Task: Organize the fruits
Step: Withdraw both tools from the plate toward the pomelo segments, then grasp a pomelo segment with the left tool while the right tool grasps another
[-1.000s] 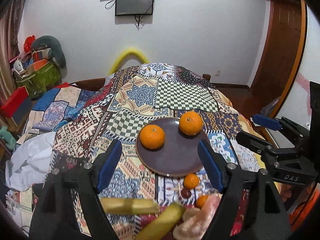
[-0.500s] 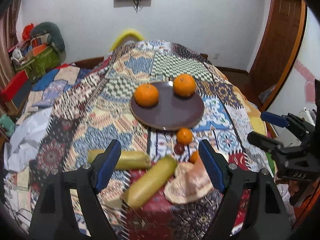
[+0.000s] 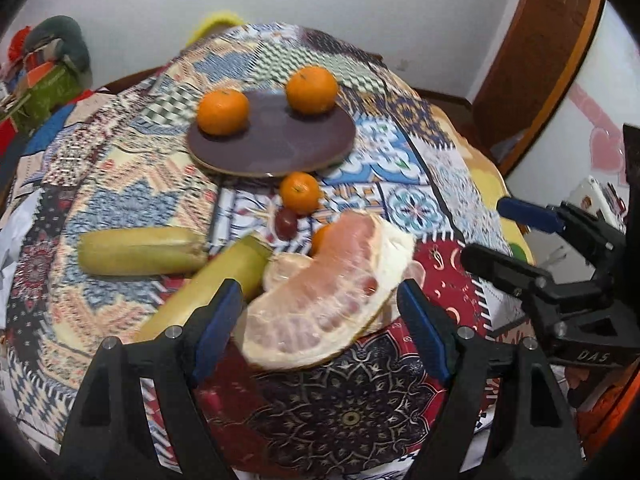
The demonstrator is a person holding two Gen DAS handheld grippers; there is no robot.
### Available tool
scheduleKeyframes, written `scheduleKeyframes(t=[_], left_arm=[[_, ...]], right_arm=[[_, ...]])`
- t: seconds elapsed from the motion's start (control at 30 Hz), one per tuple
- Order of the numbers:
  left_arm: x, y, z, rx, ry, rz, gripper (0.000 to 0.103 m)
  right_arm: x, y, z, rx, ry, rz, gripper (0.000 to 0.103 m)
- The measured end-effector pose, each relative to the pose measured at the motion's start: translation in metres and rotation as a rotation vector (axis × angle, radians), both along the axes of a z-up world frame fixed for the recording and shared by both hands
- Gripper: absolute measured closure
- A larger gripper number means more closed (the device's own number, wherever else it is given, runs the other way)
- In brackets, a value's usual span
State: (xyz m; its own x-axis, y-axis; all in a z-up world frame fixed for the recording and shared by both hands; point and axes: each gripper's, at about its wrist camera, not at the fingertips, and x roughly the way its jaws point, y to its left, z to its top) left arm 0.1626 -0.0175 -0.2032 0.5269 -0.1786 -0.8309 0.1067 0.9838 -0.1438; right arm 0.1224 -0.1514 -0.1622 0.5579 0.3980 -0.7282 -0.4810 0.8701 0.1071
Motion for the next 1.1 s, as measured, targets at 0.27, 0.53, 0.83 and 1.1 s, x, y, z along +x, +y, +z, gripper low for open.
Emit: scheduleKeyframes(t=[0.27, 0.53, 0.83, 1.1], left_arm=[[0.013, -0.005, -0.015, 0.014, 0.015, -0.024, 0.023], [0.017, 0.007, -0.016, -0.038, 0.004, 0.007, 0.043], [-0.005, 0.023, -0.003, -0.016, -0.032, 0.043, 0.055], [-0.015, 0.039, 0.001, -0.018, -0.041, 0.091, 0.061]], right_arm=[[0.004, -0.013, -0.003, 0.029, 0.031, -0.035, 0.029], [0.005, -0.006, -0.009, 0.027, 0.053, -0.011, 0.029], [0.008, 0.011, -0.016, 0.061, 0.104, 0.043, 0.029], [0.005, 0.047, -0.025, 0.042, 0.129, 0.157, 0.029]])
